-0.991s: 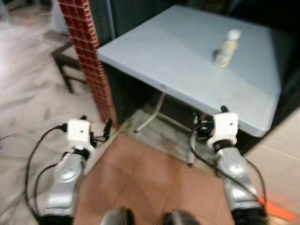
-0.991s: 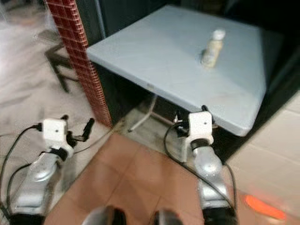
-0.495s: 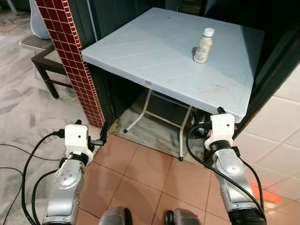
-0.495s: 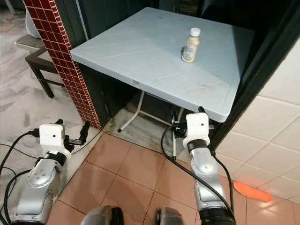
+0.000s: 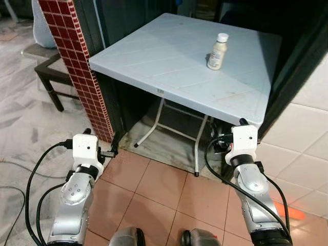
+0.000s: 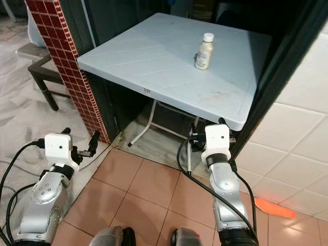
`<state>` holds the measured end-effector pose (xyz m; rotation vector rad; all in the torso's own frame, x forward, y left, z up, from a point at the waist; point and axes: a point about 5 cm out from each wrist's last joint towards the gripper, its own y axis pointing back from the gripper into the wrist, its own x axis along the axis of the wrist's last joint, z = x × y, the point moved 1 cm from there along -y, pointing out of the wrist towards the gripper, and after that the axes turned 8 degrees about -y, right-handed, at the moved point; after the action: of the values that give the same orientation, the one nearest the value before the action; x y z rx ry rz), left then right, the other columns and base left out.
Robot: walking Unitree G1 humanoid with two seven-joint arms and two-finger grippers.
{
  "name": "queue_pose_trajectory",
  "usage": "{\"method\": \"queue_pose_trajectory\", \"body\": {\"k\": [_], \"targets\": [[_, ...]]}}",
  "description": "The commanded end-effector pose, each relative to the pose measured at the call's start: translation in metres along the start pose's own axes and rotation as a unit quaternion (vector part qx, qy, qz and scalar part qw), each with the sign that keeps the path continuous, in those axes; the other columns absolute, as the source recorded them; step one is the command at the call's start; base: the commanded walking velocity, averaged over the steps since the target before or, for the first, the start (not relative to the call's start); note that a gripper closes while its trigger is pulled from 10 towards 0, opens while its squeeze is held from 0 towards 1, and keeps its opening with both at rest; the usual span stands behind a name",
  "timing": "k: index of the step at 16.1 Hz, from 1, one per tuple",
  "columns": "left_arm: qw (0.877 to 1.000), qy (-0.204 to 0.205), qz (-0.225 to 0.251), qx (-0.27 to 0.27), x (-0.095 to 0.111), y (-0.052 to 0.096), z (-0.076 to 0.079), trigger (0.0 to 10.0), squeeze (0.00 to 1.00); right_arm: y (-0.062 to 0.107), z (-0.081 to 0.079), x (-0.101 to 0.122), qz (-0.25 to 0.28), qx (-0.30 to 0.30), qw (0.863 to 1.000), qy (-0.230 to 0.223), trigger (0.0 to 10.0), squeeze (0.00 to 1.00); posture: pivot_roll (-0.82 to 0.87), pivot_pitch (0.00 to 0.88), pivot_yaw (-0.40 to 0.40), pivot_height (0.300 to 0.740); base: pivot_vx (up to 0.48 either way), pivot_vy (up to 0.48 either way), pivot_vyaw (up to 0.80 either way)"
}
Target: Restocking fridge
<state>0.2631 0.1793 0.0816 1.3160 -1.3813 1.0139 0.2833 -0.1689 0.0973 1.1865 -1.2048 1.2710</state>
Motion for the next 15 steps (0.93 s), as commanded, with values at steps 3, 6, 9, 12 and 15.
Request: {"method": "queue_pose_trajectory", "body": {"k": [3,6,9,12,15], "targets": [[1.0,-0.005,-0.004,-0.006,-0.0015,-0.0002,0.0026,10.0,0.0,-0.0024,-0.0006,0.0044,0.009,-0.001,1.0,0.002,10.0,0.0,-0.02,0.0,0.046,0.74,0.0,0.0,0.0],[1.0,-0.007,-0.004,-0.011,-0.0014,-0.0006,0.004,10.0,0.0,-0.0011,-0.0006,0.0038,0.008,-0.002,1.0,0.001,10.0,0.0,-0.02,0.001,0.052,0.74,0.0,0.0,0.0],[1.0,-0.007,-0.013,-0.011,-0.0047,0.0012,0.0041,10.0,0.0,0.001,0.0003,0.0025,0.007,-0.004,1.0,0.002,10.0,0.0,-0.02,0.003,0.054,0.74,0.0,0.0,0.0],[1.0,-0.006,-0.01,-0.015,-0.0066,0.0049,0.0058,10.0,0.0,0.004,0.0014,0.0018,0.007,-0.001,1.0,0.012,10.0,0.0,-0.02,0.004,0.053,0.74,0.0,0.0,0.0],[1.0,-0.006,-0.013,-0.015,-0.0087,0.0063,0.0053,10.0,0.0,0.0062,0.0033,0.0011,0.006,-0.002,1.0,0.015,10.0,0.0,-0.02,0.006,0.052,0.74,0.0,0.0,0.0]]}}
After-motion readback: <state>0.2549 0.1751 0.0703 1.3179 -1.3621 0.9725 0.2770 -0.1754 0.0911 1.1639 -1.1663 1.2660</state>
